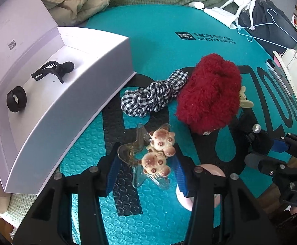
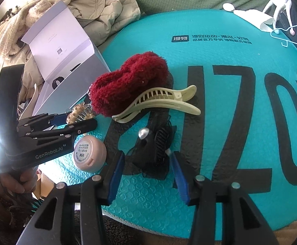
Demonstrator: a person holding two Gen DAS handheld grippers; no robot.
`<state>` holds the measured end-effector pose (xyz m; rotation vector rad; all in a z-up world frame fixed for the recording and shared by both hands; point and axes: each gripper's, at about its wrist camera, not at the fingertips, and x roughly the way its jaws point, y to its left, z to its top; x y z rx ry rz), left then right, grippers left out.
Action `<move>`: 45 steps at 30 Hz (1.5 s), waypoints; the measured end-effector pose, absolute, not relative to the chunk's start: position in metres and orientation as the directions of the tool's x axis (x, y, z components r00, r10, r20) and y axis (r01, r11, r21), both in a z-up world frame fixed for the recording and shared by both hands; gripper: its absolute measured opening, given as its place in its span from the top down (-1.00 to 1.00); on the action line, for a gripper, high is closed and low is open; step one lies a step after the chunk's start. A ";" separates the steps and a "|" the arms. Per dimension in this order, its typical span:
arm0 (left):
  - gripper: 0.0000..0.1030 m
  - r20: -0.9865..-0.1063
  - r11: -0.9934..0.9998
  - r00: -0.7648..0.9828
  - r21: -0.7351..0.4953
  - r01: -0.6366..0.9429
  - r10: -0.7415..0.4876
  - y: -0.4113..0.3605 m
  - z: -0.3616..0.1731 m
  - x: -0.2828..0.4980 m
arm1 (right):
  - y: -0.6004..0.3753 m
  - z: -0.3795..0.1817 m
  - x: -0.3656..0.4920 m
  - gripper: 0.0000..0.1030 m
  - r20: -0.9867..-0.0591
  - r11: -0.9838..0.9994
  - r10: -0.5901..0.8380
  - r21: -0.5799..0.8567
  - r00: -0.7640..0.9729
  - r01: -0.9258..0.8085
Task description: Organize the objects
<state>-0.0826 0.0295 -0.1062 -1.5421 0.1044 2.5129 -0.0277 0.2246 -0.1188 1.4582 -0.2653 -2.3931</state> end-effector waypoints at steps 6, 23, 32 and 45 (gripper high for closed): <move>0.12 -0.866 -0.988 -0.488 -0.042 -0.149 0.110 0.029 -0.107 -0.076 | 0.228 -0.120 -0.030 0.08 -0.807 -0.929 -0.370 0.336 -0.459 0.158; 0.24 -0.878 -0.990 -0.467 -0.051 -0.131 0.107 0.024 -0.096 -0.074 | 0.233 -0.116 -0.032 0.32 -0.792 -0.924 -0.378 0.353 -0.479 0.145; 0.24 -0.865 -0.988 -0.489 -0.044 -0.148 0.112 0.022 -0.074 -0.071 | 0.224 -0.103 -0.032 0.32 -0.795 -0.928 -0.371 0.328 -0.480 0.174; 0.24 -0.847 -0.988 -0.519 -0.037 -0.151 0.111 0.008 -0.041 -0.078 | 0.211 -0.079 -0.036 0.32 -0.796 -0.936 -0.353 0.288 -0.493 0.205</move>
